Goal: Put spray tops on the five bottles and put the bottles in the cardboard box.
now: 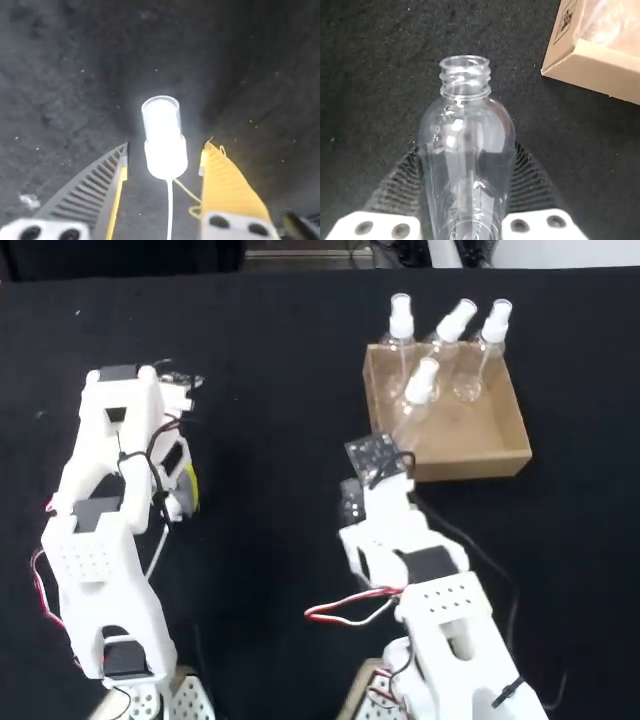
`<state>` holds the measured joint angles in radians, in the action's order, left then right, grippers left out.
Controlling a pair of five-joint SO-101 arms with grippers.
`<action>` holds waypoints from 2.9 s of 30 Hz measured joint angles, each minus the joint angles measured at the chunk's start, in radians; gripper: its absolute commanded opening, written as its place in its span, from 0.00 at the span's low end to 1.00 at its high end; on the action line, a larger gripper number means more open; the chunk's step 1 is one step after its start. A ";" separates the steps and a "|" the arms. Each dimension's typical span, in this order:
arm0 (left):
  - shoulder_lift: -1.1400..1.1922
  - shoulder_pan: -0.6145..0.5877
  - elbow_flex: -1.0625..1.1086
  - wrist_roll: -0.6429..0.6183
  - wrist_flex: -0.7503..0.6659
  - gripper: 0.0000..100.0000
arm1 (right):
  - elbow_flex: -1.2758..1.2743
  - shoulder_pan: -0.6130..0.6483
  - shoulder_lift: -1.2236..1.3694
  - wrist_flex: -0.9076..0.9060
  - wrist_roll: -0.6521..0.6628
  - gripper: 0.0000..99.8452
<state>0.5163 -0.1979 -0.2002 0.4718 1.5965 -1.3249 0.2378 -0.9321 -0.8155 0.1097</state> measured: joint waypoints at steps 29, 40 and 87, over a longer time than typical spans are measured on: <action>0.080 -0.002 -0.002 -0.014 -0.064 0.03 | -0.009 0.008 0.000 0.000 0.000 0.01; 0.023 0.008 0.035 -0.089 -0.068 0.03 | -0.009 0.006 0.000 0.000 0.000 0.01; -1.335 0.620 0.463 -0.529 -0.898 0.03 | -0.373 0.219 -0.783 0.437 -0.046 0.01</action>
<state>-0.8186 0.4219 0.2631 -0.0575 0.6989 -1.6978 0.4572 -1.7146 -0.3782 0.0637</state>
